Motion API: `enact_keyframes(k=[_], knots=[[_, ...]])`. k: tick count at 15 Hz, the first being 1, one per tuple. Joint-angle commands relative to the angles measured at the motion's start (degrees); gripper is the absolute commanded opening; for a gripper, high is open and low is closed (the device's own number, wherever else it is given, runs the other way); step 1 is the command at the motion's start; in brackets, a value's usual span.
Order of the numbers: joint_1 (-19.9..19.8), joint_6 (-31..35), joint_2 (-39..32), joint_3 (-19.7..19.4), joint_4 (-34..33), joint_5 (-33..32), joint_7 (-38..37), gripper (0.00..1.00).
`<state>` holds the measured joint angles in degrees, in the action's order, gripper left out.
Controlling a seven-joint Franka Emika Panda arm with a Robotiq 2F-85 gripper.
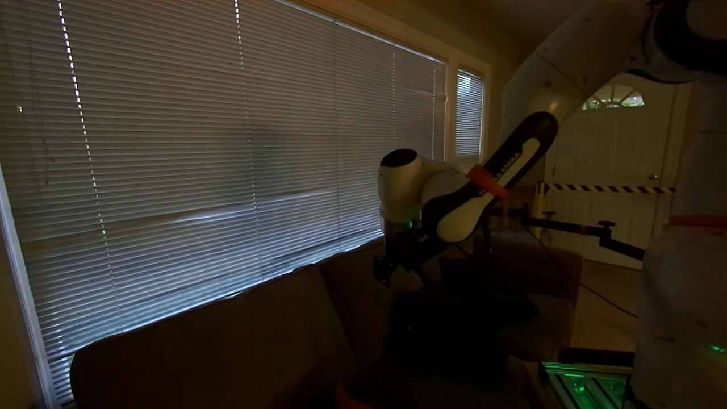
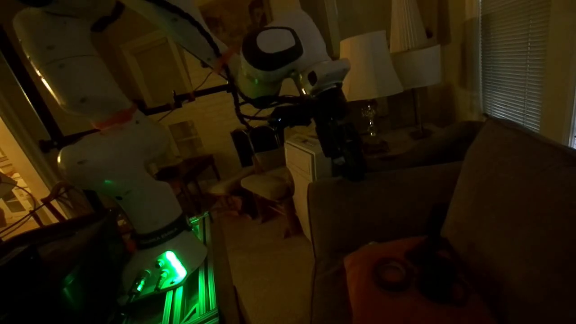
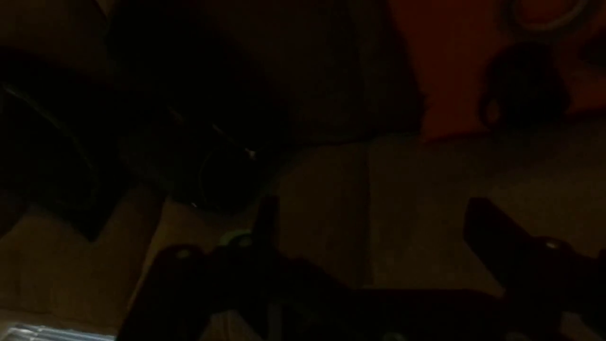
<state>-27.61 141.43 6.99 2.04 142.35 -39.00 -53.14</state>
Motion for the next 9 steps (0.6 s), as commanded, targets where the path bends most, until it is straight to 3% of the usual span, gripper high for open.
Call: enact_keyframes(k=[1, 6, 7, 9], knots=[[4.8, -4.7, -12.5, -5.7, -10.4, -0.1, -9.5, 1.00], [11.6, -10.9, -24.2, -12.3, -21.1, 9.2, -15.6, 1.00], [12.0, -7.0, -20.1, -13.9, -16.5, 6.7, -12.4, 1.00], [13.6, -8.7, -23.4, -14.8, -19.5, 9.0, -13.5, 1.00]])
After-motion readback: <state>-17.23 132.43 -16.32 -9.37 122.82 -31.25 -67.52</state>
